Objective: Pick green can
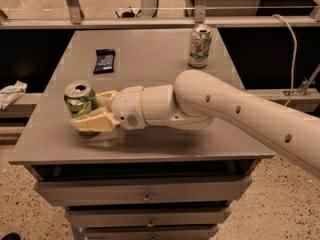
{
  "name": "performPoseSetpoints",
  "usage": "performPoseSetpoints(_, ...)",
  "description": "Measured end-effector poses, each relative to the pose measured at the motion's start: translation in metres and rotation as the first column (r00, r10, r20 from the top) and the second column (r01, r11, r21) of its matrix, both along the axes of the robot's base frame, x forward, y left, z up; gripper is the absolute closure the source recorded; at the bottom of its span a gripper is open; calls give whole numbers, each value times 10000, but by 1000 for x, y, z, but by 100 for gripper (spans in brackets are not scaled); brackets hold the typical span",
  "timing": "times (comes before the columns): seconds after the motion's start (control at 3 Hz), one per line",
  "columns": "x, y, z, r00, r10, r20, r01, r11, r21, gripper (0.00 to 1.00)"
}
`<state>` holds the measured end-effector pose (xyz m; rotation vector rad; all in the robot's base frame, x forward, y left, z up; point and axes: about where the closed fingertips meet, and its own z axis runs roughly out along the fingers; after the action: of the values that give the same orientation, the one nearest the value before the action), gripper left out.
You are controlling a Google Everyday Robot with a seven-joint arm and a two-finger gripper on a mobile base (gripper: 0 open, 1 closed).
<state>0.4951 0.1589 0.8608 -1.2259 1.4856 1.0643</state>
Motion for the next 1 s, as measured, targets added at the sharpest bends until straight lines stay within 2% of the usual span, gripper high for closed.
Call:
performPoseSetpoints(0.33,3,-9,11,9992,-213,340,214,9998,-40,81)
performPoseSetpoints(0.67,11,-29,38,9929,-574,1042,603,9979,-245,100)
performPoseSetpoints(1.0,23,-54,76,9763,-1036,1903,1127,9929,-375,100)
